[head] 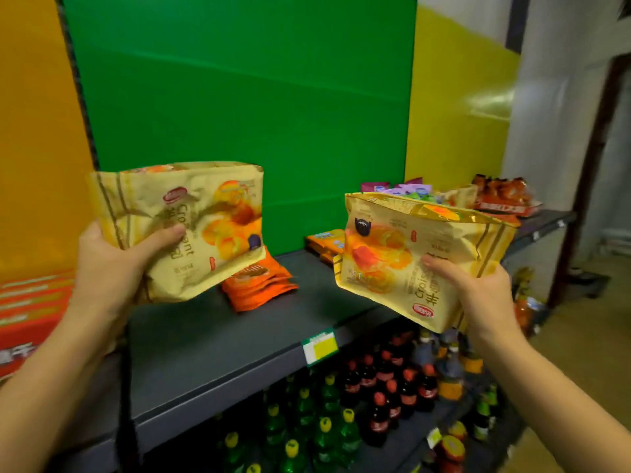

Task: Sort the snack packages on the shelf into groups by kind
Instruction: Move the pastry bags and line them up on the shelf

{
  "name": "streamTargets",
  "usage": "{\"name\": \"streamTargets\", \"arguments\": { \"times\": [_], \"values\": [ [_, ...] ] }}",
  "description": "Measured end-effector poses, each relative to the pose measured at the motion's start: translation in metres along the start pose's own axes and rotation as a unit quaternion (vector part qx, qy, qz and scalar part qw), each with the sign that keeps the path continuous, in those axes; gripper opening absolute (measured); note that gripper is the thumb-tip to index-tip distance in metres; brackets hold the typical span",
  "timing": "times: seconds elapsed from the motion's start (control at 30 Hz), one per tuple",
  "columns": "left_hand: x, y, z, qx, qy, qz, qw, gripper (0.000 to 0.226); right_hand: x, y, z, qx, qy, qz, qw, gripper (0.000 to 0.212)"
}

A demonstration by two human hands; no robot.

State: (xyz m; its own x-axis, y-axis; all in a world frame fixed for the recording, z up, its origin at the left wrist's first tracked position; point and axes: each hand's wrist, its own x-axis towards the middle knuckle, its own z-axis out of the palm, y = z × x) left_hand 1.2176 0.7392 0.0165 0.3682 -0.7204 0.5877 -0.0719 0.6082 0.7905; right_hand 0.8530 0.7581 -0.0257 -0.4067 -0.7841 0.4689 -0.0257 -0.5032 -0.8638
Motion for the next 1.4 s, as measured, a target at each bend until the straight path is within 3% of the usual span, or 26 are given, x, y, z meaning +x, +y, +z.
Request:
{"name": "streamTargets", "arguments": {
  "times": [0.2,0.33,0.43,0.53,0.63,0.87,1.1,1.23,1.4],
  "values": [
    [-0.059,-0.043,0.159,-0.042,-0.098,-0.059,0.993,0.028,0.019,0.005,-0.153,-0.051,0.063,-0.001,0.997,0.082],
    [-0.093,-0.067,0.251,-0.066,-0.137,-0.096,0.984,0.032,0.033,0.004,-0.236,-0.076,0.086,0.004,0.993,0.07],
    [-0.106,-0.078,0.316,-0.079,-0.162,-0.108,0.978,0.031,0.05,0.007,-0.287,-0.09,0.106,0.0,0.99,0.081],
    [-0.112,-0.088,0.378,-0.092,-0.178,-0.111,0.973,0.032,0.074,0.015,-0.332,-0.087,0.118,0.008,0.989,0.063],
    [-0.11,-0.097,0.438,-0.104,-0.19,-0.107,0.97,0.033,0.104,0.03,-0.375,-0.095,0.134,0.004,0.986,0.071],
    [-0.093,-0.115,0.583,-0.137,-0.206,-0.101,0.964,0.038,0.214,0.065,-0.457,-0.11,0.168,0.001,0.98,0.028],
    [-0.06,-0.139,0.713,-0.152,-0.198,-0.106,0.962,0.04,0.329,0.084,-0.521,-0.115,0.13,-0.005,0.985,0.026],
    [-0.041,-0.161,0.773,-0.132,-0.192,-0.117,0.965,0.042,0.39,0.108,-0.554,-0.109,0.105,0.018,0.988,0.08],
    [-0.028,-0.188,0.829,-0.108,-0.147,-0.114,0.977,0.053,0.47,0.146,-0.587,-0.087,0.065,0.023,0.994,0.081]
  ]
}}
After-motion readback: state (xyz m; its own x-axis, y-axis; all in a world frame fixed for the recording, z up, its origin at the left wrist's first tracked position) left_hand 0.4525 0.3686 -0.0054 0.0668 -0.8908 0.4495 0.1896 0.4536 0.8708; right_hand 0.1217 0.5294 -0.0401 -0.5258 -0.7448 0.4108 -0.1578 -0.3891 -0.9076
